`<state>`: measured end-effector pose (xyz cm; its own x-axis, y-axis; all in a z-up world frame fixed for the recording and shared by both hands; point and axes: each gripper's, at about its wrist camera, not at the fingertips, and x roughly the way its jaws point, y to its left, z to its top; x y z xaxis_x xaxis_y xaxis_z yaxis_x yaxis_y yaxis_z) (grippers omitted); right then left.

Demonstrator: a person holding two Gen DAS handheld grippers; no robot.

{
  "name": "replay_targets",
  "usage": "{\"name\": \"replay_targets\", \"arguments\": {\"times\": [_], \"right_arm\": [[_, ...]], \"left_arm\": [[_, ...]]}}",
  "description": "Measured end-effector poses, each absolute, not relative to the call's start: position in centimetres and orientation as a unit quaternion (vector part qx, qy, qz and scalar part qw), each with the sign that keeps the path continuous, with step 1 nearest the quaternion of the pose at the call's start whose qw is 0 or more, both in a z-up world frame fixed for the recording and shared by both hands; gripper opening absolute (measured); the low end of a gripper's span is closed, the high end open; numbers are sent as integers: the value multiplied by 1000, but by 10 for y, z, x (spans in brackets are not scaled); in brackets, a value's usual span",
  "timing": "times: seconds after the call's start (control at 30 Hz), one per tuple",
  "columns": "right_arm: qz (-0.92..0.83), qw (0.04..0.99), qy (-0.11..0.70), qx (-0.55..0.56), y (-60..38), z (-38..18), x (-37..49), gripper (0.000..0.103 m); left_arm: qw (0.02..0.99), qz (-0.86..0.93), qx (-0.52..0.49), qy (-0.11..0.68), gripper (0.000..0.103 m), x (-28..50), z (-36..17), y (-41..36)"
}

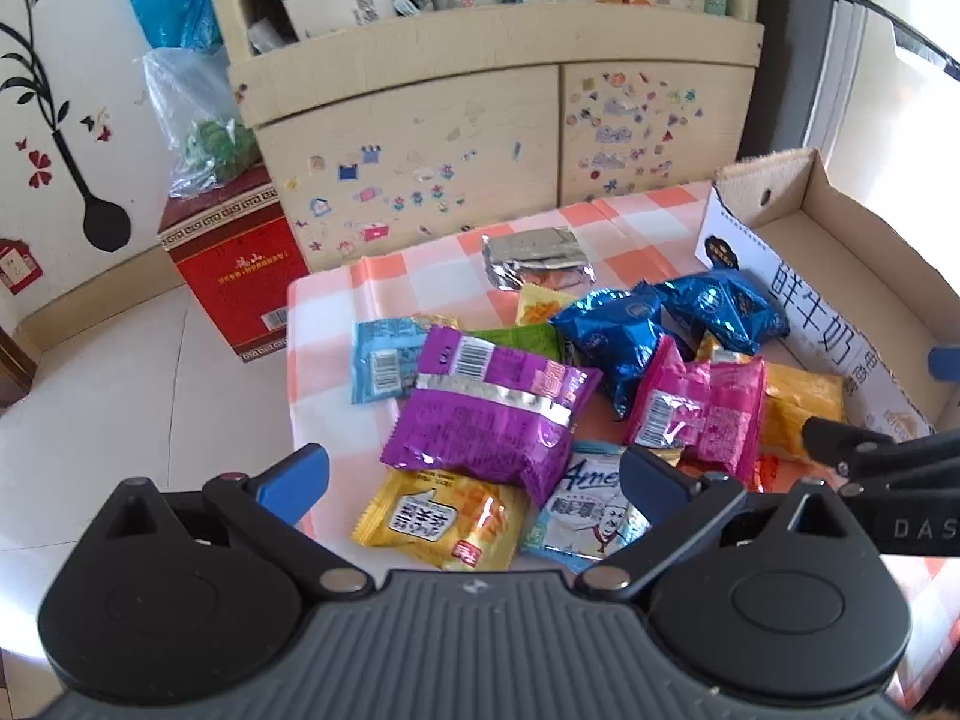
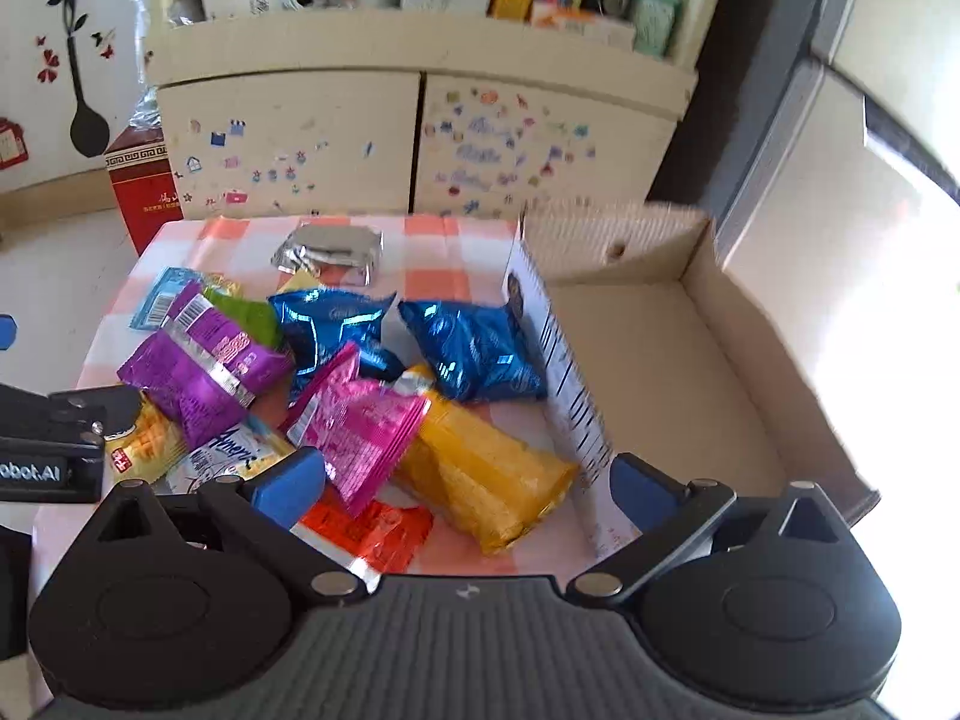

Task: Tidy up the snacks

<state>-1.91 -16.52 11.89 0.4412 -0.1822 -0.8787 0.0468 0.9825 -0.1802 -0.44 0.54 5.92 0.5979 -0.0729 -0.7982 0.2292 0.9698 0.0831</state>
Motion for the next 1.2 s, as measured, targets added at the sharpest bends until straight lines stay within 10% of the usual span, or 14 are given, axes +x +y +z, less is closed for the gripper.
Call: {"name": "replay_targets", "arguments": {"times": [1.2], "right_arm": [[-65, 824, 555, -94, -151, 88, -5, 103]], "left_arm": [[884, -49, 78, 458, 102, 9, 36, -1]]}}
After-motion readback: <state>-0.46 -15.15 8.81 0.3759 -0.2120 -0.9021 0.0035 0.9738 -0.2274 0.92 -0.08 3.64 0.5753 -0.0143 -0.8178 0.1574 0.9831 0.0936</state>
